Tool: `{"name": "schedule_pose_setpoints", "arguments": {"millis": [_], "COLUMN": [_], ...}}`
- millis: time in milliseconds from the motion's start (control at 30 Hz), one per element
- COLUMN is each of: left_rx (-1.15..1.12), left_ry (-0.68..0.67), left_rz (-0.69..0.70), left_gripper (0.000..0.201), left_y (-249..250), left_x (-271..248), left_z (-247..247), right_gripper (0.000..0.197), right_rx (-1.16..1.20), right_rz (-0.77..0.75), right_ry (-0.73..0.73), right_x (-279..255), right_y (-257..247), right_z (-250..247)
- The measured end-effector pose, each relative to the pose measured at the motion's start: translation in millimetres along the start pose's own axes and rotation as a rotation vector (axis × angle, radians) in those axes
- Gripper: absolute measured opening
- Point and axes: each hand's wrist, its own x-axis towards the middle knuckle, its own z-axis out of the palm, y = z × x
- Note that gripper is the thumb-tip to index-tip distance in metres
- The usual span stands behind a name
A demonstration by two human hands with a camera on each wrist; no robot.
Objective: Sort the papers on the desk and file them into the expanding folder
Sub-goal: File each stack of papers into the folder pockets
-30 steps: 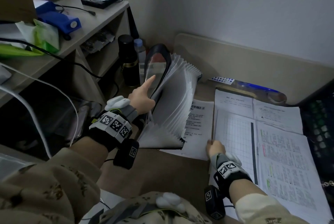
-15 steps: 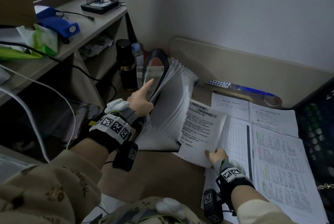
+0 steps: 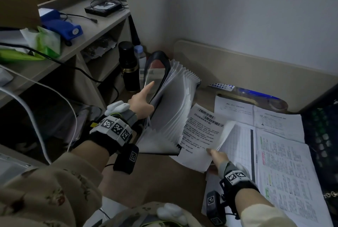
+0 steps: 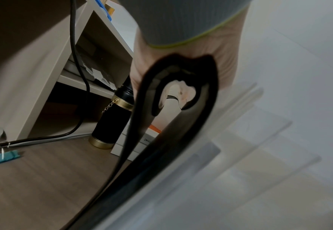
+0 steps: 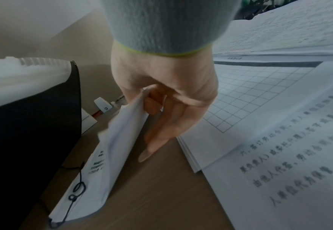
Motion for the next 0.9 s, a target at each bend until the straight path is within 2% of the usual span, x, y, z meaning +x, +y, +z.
{"name": "schedule_pose_setpoints", "arguments": {"millis": [100, 267, 467, 600, 733, 900], "left_rx": [-0.007, -0.022, 0.000, -0.008, 0.011, 0.019], "left_ry": [-0.005, -0.010, 0.002, -0.007, 0.004, 0.001], "left_rz": [-0.009, -0.011, -0.044, -0.029, -0.012, -0.002], "left_gripper": [0.093, 0.094, 0.094, 0.094, 0.094, 0.095], "left_y": [-0.3, -2.2, 0.6, 1.1, 2.3, 5.1], "left_x": [0.0, 1.3, 2.2, 0.8, -1.1, -4.4], "left_z": [0.5, 0.1, 4.5, 6.5, 8.5, 11.7], "right_gripper": [0.042, 0.032, 0.025, 0.025, 0.029, 0.014], "right_rx": [-0.052, -0.178, -0.127, -0.066, -0.036, 0.007], "right_rz": [-0.029, -0.097, -0.209, -0.198, -0.153, 0.001], "right_ry": [0.017, 0.106, 0.087, 0.107, 0.010, -0.145], "right_x": [12.9, 10.3, 11.1, 12.6, 14.1, 9.6], "right_y": [7.9, 5.0, 0.6, -4.9, -3.2, 6.4], "right_z": [2.9, 2.3, -1.0, -5.8, -8.4, -3.4]}}
